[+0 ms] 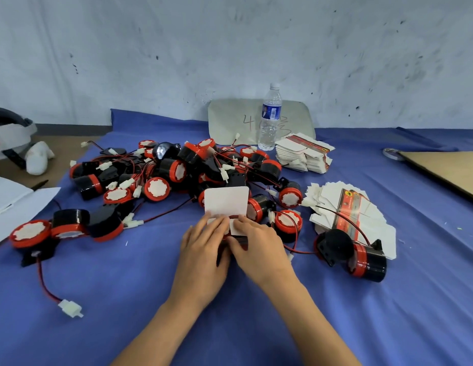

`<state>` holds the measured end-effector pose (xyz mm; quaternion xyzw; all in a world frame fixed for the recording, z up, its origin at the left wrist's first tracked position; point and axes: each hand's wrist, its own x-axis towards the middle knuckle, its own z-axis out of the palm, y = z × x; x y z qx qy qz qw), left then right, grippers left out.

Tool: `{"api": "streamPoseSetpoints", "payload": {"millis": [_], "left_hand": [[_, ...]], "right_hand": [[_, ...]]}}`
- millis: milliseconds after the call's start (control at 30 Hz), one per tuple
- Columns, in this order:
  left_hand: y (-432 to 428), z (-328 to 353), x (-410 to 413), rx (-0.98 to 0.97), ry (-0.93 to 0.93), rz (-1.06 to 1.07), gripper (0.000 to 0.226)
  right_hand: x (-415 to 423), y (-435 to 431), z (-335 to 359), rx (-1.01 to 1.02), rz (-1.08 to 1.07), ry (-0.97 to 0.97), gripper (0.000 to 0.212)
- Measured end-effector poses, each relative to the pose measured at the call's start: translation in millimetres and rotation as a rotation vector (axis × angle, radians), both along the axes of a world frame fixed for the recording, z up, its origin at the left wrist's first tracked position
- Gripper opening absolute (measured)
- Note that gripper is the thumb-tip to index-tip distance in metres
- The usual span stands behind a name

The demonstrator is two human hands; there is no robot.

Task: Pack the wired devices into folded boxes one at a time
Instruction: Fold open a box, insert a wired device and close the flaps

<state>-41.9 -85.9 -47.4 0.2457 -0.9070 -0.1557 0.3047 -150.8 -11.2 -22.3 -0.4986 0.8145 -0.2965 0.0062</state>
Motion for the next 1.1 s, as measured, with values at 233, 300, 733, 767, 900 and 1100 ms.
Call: {"api": "streamPoseSetpoints", "payload": {"millis": [233,300,733,767,900,1100], "left_hand": [[-2.5,-2.2,-0.9,0.031,-0.036,-0.113,0.057],[-2.5,-1.7,-1.6,0.055,0.001,-0.126,0.054],[1.2,5.8,0.6,0.221,0.151,-0.219,0.021],[1.6,6.1,0.9,0.234,0.152,-0.232,0.025],[4.5,8.1,1.5,0.267,0.155,-0.28,0.028],[5.0,8.0,0.9,0.262,0.147,-0.305,0.03]], "right_hand": [[0.5,5.2,-1.7,-0.092,0.039,-0.132,0.041],[-2.2,7.3,-0.7,-0.2,0.022,-0.22,0.032],[-10.6,5.4,-3.3,-0.331,-0.153,-0.526,0.015],[-10.3,5.0,-3.5,-0.323,-0.153,-0.534,0.016],[-2.9,3.0,-3.1,-0.431,-0.175,-0.833,0.031],[1.8,-2.4,-2.7,-0.598,-0.186,-1.316,0.04]]}}
